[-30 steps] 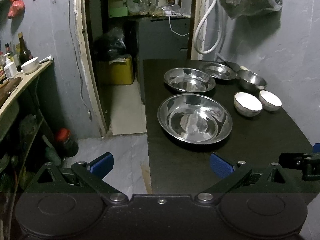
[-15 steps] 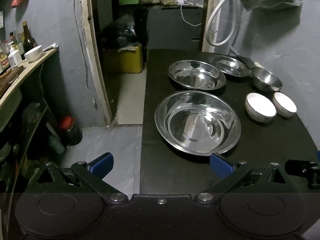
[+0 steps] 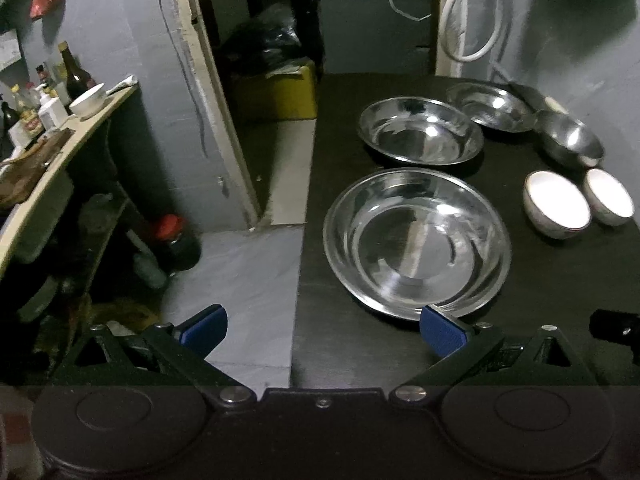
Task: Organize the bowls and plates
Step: 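Move both grippers toward the rim of the nearest large steel basin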
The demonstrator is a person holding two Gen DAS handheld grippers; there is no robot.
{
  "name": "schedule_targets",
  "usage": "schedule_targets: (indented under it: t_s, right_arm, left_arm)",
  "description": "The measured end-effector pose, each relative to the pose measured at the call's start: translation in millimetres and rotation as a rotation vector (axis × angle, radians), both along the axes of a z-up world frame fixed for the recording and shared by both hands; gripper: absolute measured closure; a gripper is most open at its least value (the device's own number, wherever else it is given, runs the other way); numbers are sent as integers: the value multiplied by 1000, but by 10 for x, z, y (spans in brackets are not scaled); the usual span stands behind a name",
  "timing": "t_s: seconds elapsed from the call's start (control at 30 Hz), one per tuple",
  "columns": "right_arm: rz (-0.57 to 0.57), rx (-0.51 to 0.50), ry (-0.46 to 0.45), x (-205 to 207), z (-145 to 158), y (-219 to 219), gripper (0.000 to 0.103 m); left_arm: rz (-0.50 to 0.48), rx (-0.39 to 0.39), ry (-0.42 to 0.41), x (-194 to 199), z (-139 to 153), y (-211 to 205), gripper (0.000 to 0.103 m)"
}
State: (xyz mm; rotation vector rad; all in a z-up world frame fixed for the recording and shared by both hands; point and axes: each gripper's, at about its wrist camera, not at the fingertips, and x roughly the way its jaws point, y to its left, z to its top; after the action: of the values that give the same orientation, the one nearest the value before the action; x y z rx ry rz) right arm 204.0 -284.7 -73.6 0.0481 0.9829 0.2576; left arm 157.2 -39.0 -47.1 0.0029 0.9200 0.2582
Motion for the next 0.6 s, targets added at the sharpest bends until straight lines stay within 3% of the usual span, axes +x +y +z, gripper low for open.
schedule_targets:
  t_s: [0.33,0.6]
  right_arm:
    - [-9,76,13,200,-39,19,0]
    - [-53,100,-49,250,13,110,0]
  left_arm:
    - [28,61,43,147,88,87,1]
    - [-28,18,-13,524,108,382,1]
